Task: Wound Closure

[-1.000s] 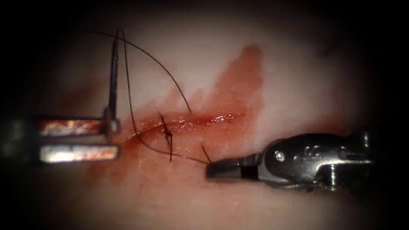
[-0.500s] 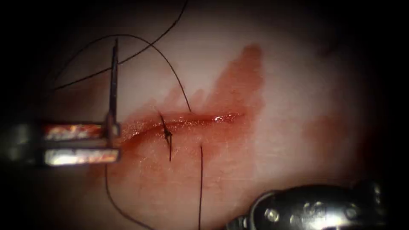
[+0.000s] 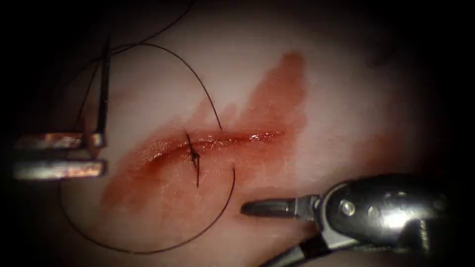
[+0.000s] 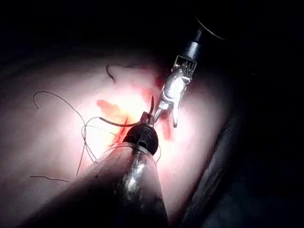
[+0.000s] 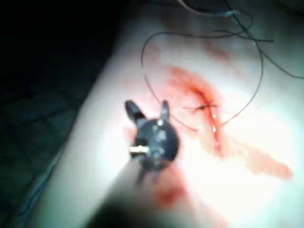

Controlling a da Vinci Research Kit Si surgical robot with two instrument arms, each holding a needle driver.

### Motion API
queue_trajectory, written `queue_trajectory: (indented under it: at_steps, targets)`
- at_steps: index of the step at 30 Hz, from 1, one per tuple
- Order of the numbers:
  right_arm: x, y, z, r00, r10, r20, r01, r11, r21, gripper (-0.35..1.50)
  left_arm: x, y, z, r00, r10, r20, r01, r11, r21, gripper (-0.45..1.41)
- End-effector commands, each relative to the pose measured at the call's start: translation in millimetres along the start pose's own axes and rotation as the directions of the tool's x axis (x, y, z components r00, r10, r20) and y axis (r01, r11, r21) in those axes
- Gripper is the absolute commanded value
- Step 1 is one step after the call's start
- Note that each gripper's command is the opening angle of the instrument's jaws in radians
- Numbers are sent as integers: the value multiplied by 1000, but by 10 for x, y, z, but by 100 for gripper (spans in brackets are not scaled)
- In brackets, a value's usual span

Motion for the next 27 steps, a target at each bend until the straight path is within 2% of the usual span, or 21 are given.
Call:
queue_trajectory:
  at_steps: [1, 5, 11, 15, 17, 19, 22, 23, 24, 27]
  targets:
    - [-9, 8, 5, 1000, -12, 2, 12, 1000, -27, 111, -3, 2, 7, 1000, -3, 0, 3, 1000, 1, -45]
    - [-23, 26, 12, 999, -40, 31, 43, 994, -97, 113, -4, 2, 7, 1000, -5, 0, 5, 1000, 8, -45]
    - [-54, 37, 54, 989, -79, 126, 94, 988, -118, 110, -3, 4, 11, 1000, -6, 2, 6, 1000, 13, -45]
    - [-68, 45, 78, 986, -86, 142, 105, 985, -133, 110, -3, 4, 11, 1000, -6, 2, 5, 1000, 13, -45]
    - [-70, 49, 83, 985, -85, 150, 106, 986, -132, 101, -3, 4, 11, 1000, -6, 2, 6, 1000, 13, -45]
    - [-71, 51, 84, 985, -85, 150, 105, 986, -131, 78, -3, 4, 11, 1000, -6, 2, 6, 1000, 13, -45]
    - [-73, 53, 80, 986, -87, 144, 106, 986, -131, 26, -3, 5, 11, 1000, -6, 2, 5, 1000, 14, -45]
    - [-74, 53, 79, 986, -87, 144, 106, 986, -130, 2, -3, 5, 11, 1000, -5, 3, 5, 1000, 14, -45]
    - [-75, 52, 77, 986, -89, 144, 107, 986, -125, -35, -3, 5, 12, 1000, -5, 3, 5, 1000, 14, -45]
    - [-74, 51, 72, 986, -90, 141, 105, 989, -103, -35, -3, 5, 12, 1000, -5, 3, 5, 1000, 15, -45]
